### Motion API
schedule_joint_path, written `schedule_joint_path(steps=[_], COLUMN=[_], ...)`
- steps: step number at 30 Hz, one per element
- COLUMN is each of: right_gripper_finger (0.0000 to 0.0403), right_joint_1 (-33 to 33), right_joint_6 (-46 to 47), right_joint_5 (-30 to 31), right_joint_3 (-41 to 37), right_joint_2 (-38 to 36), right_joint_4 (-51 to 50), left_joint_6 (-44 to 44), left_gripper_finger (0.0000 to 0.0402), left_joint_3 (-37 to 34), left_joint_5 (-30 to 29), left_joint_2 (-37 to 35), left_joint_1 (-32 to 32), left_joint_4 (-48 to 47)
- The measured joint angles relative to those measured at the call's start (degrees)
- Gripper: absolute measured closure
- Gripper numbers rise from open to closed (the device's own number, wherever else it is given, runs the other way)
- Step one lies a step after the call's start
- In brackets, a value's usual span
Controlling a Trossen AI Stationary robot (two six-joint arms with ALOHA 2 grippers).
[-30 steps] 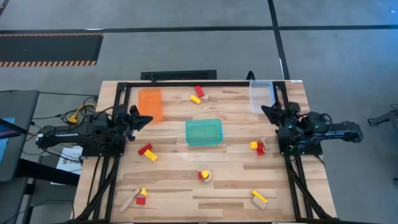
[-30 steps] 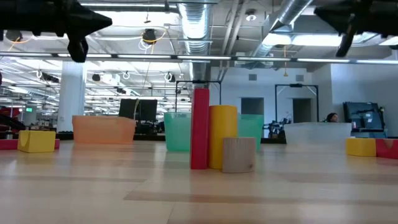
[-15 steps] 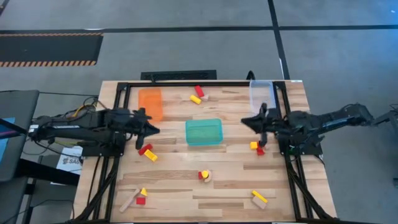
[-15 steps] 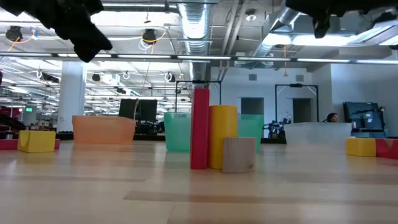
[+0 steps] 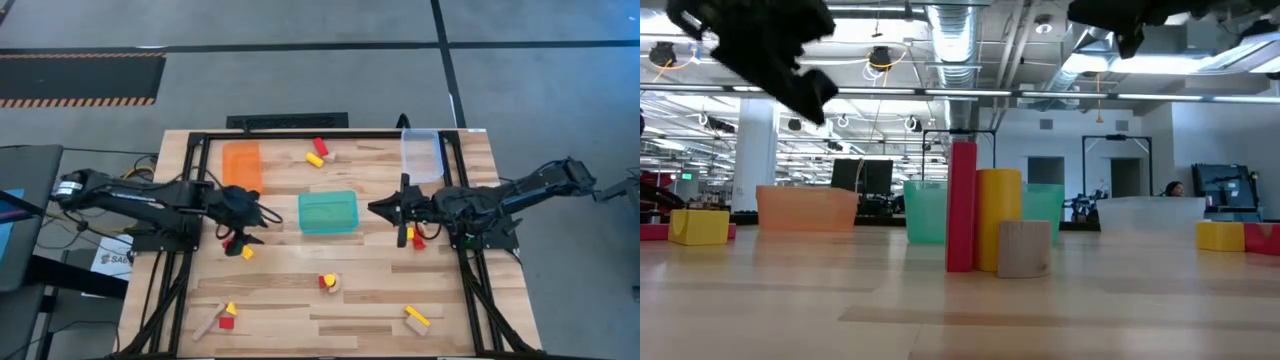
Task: Sort & place blocks by color
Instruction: Put the yellow block into the orange bin
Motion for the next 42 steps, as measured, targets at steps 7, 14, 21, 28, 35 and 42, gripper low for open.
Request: schedule_joint_path(steps=[7, 14, 21, 28, 35, 42], right_gripper_finger=[0.0276, 0.0226, 0.021, 0.0217, 0.0227, 0.0233], right_joint_1=[-1.2, -3.0, -3.3, -3.1, -3.1, -3.1], right_joint_6=[-0.1, -0.1, -0.1, 0.5, 0.8, 1.9], right_joint_5=[0.1, 0.0, 0.0, -0.7, -1.6, -1.6], right_joint_3=[0.4, 0.4, 0.4, 0.4, 0.4, 0.4], right_joint_2=[0.5, 0.5, 0.5, 0.5, 0.5, 0.5], right_joint_4=[-0.5, -3.7, -3.9, -4.5, -5.2, -6.3], left_joint_6=[1.5, 7.5, 7.9, 8.6, 10.1, 10.5], left_gripper_finger=[0.0129, 0.0127, 0.0127, 0.0127, 0.0127, 0.013], left_joint_3=[-0.1, 0.0, -0.1, -0.1, -0.1, -0.1], left_joint_5=[3.3, 1.9, -2.8, -3.6, -6.4, -6.5], left_joint_2=[4.0, 4.1, 10.2, 19.5, 23.3, 23.9], left_joint_1=[-0.9, -8.5, -11.2, -11.2, -11.2, -11.6], left_joint_4=[-9.3, -10.0, -9.7, -9.5, -8.4, -7.9])
